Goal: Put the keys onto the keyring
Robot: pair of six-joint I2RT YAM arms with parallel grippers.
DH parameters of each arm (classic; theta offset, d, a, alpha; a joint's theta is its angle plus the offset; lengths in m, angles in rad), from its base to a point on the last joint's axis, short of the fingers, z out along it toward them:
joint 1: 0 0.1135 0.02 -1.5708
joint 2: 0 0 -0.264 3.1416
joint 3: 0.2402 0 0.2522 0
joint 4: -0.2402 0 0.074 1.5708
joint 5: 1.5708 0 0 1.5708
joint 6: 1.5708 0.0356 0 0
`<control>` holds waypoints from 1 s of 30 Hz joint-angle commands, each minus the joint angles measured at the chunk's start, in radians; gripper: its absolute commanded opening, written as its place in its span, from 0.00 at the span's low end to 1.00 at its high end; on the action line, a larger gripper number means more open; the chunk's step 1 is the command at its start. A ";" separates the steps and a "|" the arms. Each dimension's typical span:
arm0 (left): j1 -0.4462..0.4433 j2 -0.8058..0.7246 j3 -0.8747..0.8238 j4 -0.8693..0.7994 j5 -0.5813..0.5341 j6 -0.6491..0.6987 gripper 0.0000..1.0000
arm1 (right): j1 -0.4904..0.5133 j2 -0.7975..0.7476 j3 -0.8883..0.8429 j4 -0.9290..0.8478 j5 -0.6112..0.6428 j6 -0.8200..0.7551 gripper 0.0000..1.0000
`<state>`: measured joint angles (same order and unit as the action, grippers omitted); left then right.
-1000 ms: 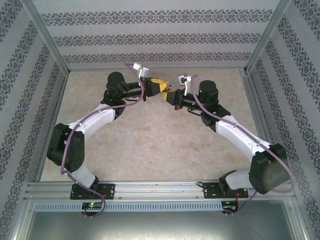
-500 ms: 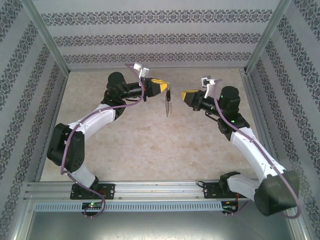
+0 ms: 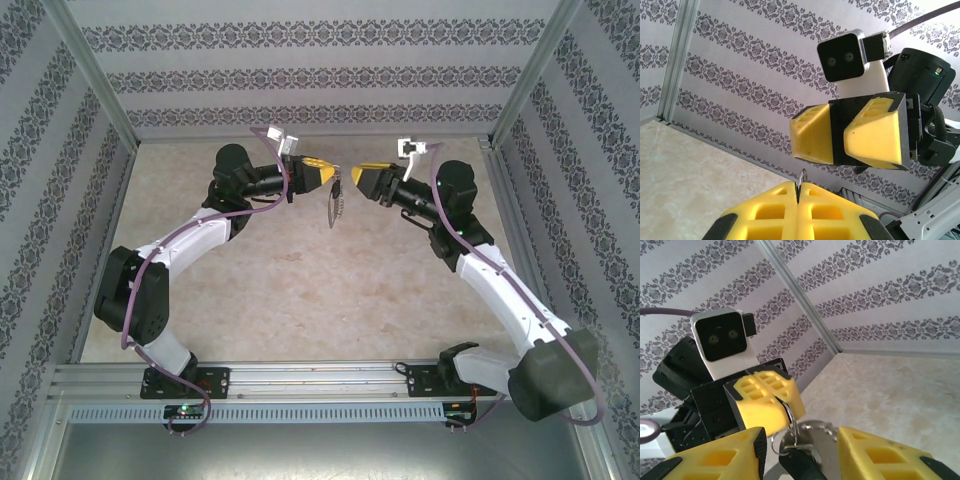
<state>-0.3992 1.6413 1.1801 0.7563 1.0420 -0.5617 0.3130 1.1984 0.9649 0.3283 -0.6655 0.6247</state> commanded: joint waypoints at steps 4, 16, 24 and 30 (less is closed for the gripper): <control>-0.009 -0.016 0.003 0.051 0.009 0.003 0.00 | 0.037 0.070 0.038 0.147 0.010 0.104 0.41; -0.008 -0.021 0.007 0.051 0.009 0.007 0.00 | 0.064 0.095 0.034 0.173 -0.015 0.118 0.28; -0.009 -0.020 0.013 0.044 0.010 0.007 0.00 | 0.079 0.105 0.030 0.175 -0.023 0.115 0.24; -0.009 -0.019 0.014 0.045 0.010 0.007 0.00 | 0.080 0.120 0.040 0.180 -0.037 0.114 0.04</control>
<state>-0.3977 1.6413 1.1801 0.7525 1.0370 -0.5621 0.3824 1.3083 0.9722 0.4740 -0.6777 0.7357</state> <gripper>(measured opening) 0.065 0.053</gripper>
